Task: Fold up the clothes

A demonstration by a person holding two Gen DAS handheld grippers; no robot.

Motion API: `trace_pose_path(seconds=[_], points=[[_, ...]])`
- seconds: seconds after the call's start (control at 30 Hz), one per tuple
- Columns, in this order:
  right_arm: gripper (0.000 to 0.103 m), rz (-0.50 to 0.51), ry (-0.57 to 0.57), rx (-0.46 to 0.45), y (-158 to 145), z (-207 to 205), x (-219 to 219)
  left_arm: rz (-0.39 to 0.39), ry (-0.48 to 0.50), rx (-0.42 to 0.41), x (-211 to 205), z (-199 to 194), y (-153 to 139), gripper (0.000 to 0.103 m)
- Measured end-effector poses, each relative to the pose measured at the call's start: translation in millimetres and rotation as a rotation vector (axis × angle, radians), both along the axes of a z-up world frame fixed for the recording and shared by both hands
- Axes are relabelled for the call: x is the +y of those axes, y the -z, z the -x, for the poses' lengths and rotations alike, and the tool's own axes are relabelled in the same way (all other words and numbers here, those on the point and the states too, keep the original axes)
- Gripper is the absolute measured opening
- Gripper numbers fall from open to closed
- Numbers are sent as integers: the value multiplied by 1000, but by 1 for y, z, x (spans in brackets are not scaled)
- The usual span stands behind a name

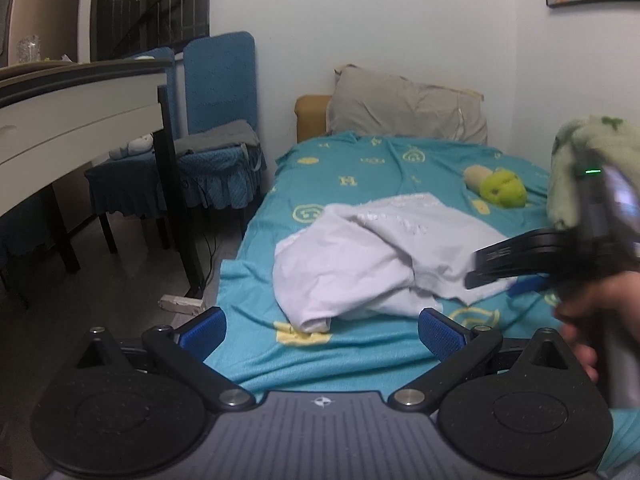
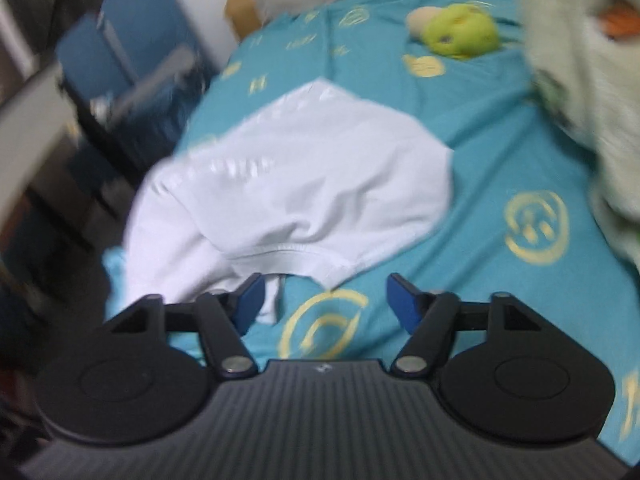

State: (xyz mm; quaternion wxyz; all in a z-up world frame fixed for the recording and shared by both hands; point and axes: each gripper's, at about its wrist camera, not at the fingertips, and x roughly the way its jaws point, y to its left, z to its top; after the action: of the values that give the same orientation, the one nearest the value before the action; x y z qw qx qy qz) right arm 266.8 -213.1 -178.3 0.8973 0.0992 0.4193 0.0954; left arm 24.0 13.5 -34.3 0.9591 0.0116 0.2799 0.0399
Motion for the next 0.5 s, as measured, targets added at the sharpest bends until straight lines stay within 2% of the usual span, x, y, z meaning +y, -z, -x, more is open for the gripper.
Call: trace_pose_path(seconds=[0.1, 0.17, 0.3, 0.4, 0.47, 0.5], points=[[61, 101, -79, -53, 17, -14, 11, -6, 8, 17, -2, -5, 6, 103], [60, 104, -111, -74, 24, -14, 11, -8, 17, 30, -4, -10, 10, 103], [60, 124, -110, -50, 35, -17, 12, -5, 49, 37, -9, -21, 18, 102], [49, 154, -110, -45, 33, -17, 15, -24, 65, 48, -14, -26, 24, 101], [29, 183, -111, -46, 32, -19, 16, -29, 72, 55, -15, -27, 27, 100], [25, 200, -106, -47, 31, -18, 16, -31, 74, 56, -16, -27, 27, 99]])
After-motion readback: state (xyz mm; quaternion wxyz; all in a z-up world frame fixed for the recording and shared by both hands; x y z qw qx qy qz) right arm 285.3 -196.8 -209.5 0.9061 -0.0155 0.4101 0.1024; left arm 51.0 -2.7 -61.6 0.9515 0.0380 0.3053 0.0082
